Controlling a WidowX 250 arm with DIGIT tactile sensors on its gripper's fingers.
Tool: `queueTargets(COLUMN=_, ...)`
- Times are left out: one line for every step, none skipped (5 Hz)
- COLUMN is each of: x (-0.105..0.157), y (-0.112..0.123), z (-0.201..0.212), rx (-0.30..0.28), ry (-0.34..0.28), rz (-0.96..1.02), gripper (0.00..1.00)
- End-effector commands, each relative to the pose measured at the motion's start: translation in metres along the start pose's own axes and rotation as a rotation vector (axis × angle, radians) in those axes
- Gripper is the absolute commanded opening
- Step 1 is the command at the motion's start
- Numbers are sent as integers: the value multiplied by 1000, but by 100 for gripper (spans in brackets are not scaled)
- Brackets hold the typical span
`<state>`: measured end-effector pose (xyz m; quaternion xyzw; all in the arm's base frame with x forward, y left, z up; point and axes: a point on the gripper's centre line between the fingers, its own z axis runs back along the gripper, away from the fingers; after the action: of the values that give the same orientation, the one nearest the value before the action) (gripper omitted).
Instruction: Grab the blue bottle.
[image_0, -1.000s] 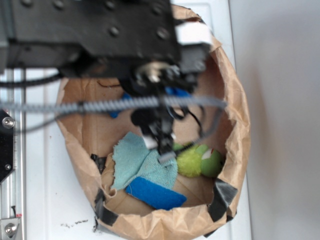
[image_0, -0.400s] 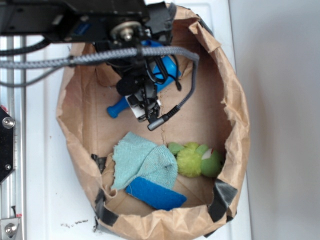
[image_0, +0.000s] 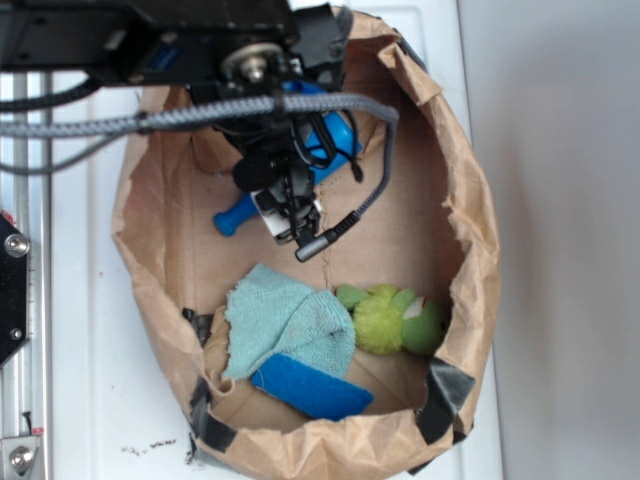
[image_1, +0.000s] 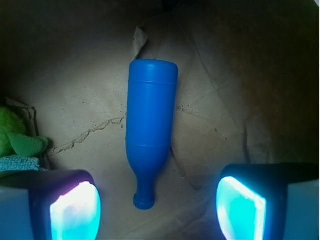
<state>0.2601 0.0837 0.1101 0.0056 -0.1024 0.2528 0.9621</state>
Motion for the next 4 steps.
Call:
queueTargets(x=6, y=6, z=12, rx=-5, ry=-46, rz=15, gripper=100)
queueTargets(x=11, y=6, z=4, rx=-32, ry=-13, rz=-12, gripper=100)
queueTargets(x=12, y=9, z=-2, rx=-39, ry=-44, rz=26, gripper=100)
queueTargets(x=9, y=10, z=-12, rx=-51, ry=-88, rz=47, gripper=100)
